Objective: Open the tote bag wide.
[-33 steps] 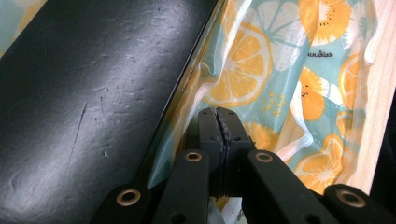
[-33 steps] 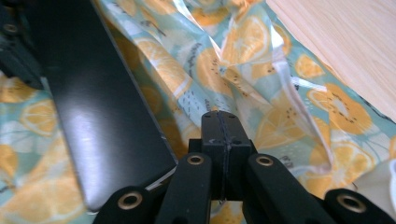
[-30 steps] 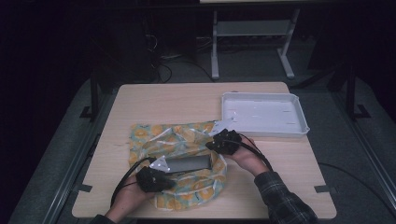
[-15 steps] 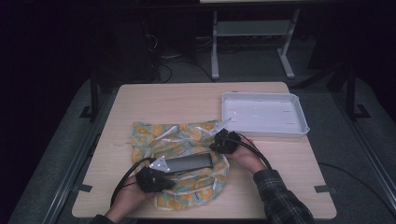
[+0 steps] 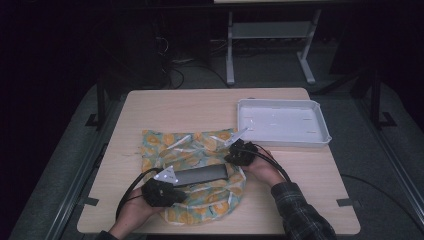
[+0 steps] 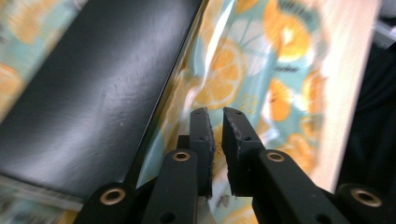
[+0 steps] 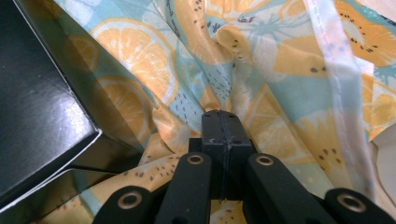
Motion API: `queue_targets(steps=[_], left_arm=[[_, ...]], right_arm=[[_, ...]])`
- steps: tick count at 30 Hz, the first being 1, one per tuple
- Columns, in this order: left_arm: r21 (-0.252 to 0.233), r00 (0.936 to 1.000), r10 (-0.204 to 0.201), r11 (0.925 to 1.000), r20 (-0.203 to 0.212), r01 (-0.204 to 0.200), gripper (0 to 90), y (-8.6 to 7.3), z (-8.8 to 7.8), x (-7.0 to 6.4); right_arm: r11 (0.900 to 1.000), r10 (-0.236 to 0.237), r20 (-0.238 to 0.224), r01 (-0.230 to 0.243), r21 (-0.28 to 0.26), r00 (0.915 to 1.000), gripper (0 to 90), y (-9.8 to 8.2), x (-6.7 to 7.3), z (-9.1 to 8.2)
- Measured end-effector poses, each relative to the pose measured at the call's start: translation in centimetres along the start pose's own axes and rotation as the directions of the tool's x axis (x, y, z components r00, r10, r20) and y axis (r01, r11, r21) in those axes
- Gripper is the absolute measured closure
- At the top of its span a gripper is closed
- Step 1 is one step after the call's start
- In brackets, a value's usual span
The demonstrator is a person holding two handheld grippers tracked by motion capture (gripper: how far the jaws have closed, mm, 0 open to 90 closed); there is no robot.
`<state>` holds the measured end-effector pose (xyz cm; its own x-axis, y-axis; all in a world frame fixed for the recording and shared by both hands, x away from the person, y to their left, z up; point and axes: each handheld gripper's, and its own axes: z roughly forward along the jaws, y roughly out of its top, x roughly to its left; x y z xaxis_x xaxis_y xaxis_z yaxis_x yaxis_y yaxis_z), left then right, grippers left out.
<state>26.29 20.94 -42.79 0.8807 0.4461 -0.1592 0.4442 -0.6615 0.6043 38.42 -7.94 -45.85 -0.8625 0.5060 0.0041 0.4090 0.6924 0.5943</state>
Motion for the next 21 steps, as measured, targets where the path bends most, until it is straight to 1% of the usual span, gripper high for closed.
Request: queue_targets(steps=[2, 3, 4, 6, 9, 10, 11, 12, 14, 17, 18, 21], left_arm=[[-0.035, 0.9999, -0.010, 0.9994, 0.004, 0.010, 77.0, 0.0, -1.1, -0.1], [-0.048, 1.0000, -0.008, 0.9988, -0.003, 0.008, 75.6, 0.0, -1.7, 0.0], [-0.061, 0.9999, -0.008, 0.9981, -0.013, 0.007, 74.6, 0.1, -2.3, 0.1], [-0.085, 0.9993, -0.021, 0.9962, -0.031, 0.019, 74.0, 0.1, -3.4, 0.5], [-0.102, 0.9968, -0.045, 0.9941, -0.066, 0.038, 74.6, -0.4, -4.4, 1.2], [-0.099, 0.9957, -0.051, 0.9942, -0.077, 0.043, 75.7, -0.6, -4.6, 1.5], [-0.092, 0.9941, -0.066, 0.9940, -0.087, 0.058, 76.7, -0.9, -4.6, 1.7], [-0.079, 0.9922, -0.081, 0.9941, -0.095, 0.074, 78.5, -1.3, -4.6, 1.9], [-0.040, 0.9904, -0.086, 0.9958, -0.108, 0.082, 81.4, -1.9, -4.3, 2.3], [-0.003, 0.9874, -0.115, 0.9933, -0.109, 0.115, 84.4, -2.6, -3.7, 3.0], [0.011, 0.9867, -0.115, 0.9931, -0.115, 0.117, 84.6, -2.8, -3.6, 3.3], [0.040, 0.9832, -0.132, 0.9897, -0.126, 0.138, 85.3, -3.2, -3.0, 3.8]], right_arm=[[1.000, -0.002, 0.003, 0.002, 0.001, 1.0000, 89.7, 0.0, 0.0, 0.0], [1.000, -0.002, 0.004, 0.002, 0.002, 1.0000, 89.7, 0.0, 0.1, 0.0], [1.000, -0.004, 0.007, 0.004, 0.002, 1.0000, 89.7, 0.1, 0.1, 0.0], [1.000, -0.009, 0.008, 0.009, 0.002, 0.9999, 89.7, 0.1, 0.1, 0.0], [1.000, -0.012, 0.011, 0.012, 0.007, 0.9999, 89.7, 0.1, 0.2, 0.0], [1.000, -0.012, 0.010, 0.012, 0.007, 0.9999, 89.7, 0.1, 0.2, 0.0], [1.000, -0.012, 0.009, 0.012, 0.008, 0.9999, 89.7, 0.1, 0.2, 0.0], [1.000, -0.012, 0.007, 0.012, 0.009, 0.9999, 89.7, 0.1, 0.2, 0.0], [1.000, -0.013, 0.005, 0.013, 0.010, 0.9999, 89.7, 0.1, 0.2, 0.0], [1.000, -0.011, 0.002, 0.011, 0.012, 0.9999, 89.6, 0.0, 0.2, -0.1], [1.000, -0.012, 0.001, 0.012, 0.013, 0.9999, 89.6, 0.0, 0.3, -0.1], [1.000, -0.016, 0.000, 0.016, 0.019, 0.9999, 89.6, -0.1, 0.3, -0.2]])
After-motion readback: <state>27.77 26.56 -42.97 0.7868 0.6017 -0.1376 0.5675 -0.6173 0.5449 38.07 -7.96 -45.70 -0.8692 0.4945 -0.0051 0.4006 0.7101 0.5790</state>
